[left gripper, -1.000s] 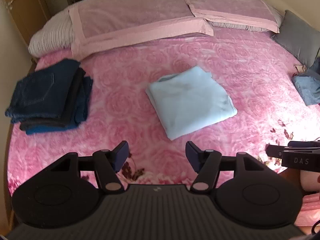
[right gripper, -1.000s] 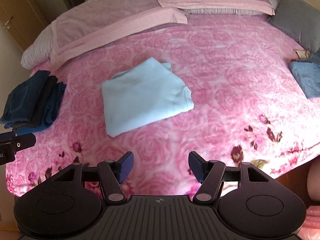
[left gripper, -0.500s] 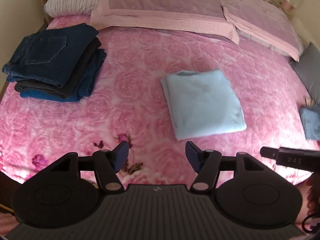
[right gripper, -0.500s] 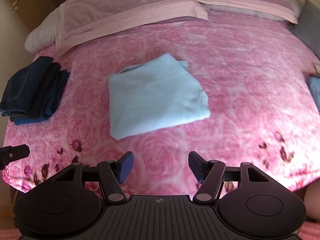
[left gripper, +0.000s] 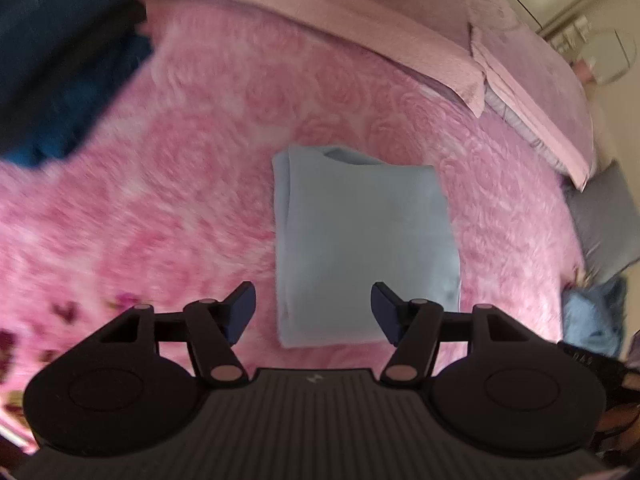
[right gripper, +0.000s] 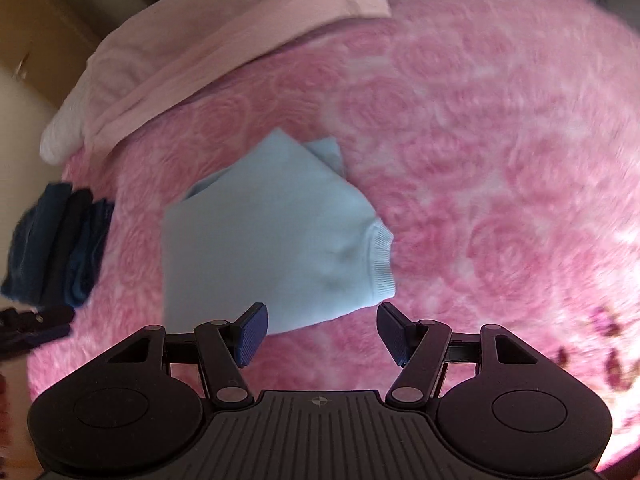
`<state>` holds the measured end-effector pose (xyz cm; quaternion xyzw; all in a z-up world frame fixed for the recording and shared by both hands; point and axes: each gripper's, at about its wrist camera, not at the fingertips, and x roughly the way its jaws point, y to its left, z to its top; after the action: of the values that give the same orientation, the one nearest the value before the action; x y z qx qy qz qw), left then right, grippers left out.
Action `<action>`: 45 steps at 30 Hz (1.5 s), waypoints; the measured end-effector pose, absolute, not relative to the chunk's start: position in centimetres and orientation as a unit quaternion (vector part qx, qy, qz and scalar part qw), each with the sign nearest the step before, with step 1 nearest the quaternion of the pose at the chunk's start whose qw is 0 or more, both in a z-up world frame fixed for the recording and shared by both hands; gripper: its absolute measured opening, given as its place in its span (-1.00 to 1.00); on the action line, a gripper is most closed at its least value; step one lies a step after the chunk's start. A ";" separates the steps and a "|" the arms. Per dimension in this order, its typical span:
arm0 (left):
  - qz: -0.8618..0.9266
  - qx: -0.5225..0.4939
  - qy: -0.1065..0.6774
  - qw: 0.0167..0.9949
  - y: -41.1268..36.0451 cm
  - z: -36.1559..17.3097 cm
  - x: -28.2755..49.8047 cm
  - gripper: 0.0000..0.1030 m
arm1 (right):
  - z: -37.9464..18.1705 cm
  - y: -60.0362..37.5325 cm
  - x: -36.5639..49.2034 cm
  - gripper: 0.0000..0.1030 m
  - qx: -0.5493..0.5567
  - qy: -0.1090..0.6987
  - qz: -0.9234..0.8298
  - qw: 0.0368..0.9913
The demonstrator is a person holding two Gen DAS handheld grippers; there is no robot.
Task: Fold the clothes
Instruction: 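Lower both grippers onto the folded sweatshirt and pinch its sides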
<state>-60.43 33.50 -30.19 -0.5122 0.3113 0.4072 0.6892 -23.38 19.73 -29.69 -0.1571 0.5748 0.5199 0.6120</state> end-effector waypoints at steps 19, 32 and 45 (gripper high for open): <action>0.289 -0.656 0.171 0.676 40.8 -45.5 -60.6 0.17 | -43.7 28.7 -15.0 0.25 -0.067 0.604 0.619 0.497; 0.264 -0.651 0.187 0.687 42.5 -46.9 -59.3 -0.11 | -46.4 33.0 -14.0 0.24 -0.024 0.644 0.647 0.409; 0.261 -0.633 0.182 0.706 42.0 -43.1 -60.2 -0.45 | -43.7 31.8 -17.0 -0.60 0.005 0.648 0.639 0.415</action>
<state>-60.21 42.00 -43.12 -0.6326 0.1819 0.2612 0.7060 -16.98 31.84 -43.66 0.0048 0.6476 0.6392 0.4148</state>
